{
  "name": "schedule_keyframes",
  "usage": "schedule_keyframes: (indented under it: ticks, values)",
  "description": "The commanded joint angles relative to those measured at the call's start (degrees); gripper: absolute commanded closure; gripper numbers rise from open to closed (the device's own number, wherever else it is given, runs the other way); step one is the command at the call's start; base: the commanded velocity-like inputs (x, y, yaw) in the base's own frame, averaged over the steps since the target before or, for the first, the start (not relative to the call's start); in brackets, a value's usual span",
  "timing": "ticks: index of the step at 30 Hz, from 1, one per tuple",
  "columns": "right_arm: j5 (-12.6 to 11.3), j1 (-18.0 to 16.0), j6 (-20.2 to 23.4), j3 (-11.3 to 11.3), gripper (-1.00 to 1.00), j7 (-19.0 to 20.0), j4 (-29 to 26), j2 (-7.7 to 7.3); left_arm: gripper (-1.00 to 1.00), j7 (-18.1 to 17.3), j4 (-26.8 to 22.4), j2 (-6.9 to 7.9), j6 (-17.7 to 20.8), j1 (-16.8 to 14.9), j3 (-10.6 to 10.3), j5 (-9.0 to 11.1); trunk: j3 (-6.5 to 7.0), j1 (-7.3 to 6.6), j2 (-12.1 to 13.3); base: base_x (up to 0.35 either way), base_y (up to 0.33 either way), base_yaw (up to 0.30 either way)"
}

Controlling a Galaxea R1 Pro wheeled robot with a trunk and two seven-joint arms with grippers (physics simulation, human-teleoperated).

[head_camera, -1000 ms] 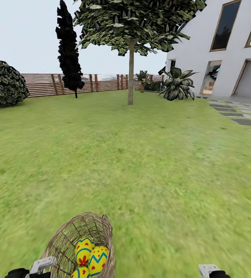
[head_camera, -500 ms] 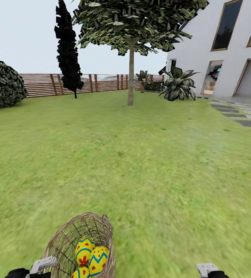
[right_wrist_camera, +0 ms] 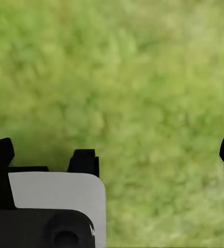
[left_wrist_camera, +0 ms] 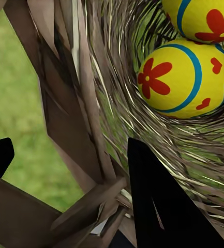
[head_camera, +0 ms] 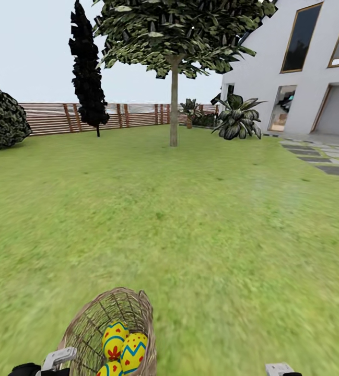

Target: Take the three Easter eggs out of the wicker basket on the lawn in the garden, then place them on the lawn next to a single tree (choose any tree) so that all three eggs are next to the same tree and none are left in the basket.

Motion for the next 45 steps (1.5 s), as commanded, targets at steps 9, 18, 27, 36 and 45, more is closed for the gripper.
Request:
schedule_keyframes:
  ticks: [9, 18, 27, 36, 45]
  values:
    - [-0.34, -0.04, 0.25, 1.57, -1.00, -0.08, -0.08, -0.05, 1.00, -0.32, -0.08, -0.06, 0.35, -0.04, 0.11, 0.54, 0.60, 0.03, -0.03, 0.339, 0.000, -0.063]
    - [-0.34, -0.02, 0.25, 1.67, -1.00, -0.08, -0.08, -0.05, 1.00, -0.30, 0.00, -0.09, 0.35, -0.04, 0.11, 0.45, 1.10, 0.03, -0.03, 0.339, 0.000, -0.056]
    - [-0.42, -0.02, 0.25, 1.60, -1.00, -0.02, -0.08, -0.15, 1.00, -0.33, -0.08, -0.01, 0.35, -0.04, 0.11, 0.55, 1.11, 0.03, -0.03, 0.339, 0.000, 0.000]
    - [5.00, -0.06, 11.68, 0.95, -1.00, -0.62, -21.10, -3.43, 1.00, -0.29, 0.13, -0.09, 0.26, -0.04, 0.11, 0.48, 1.11, 0.03, -0.03, 0.339, 0.000, 0.000]
    - [5.12, -0.04, 12.74, 1.21, -1.00, -0.52, -22.23, -2.70, 1.00, -0.29, 0.01, 0.00, 0.26, -0.04, 0.20, 0.55, 1.11, 0.03, -0.03, 0.339, 0.000, 0.000]
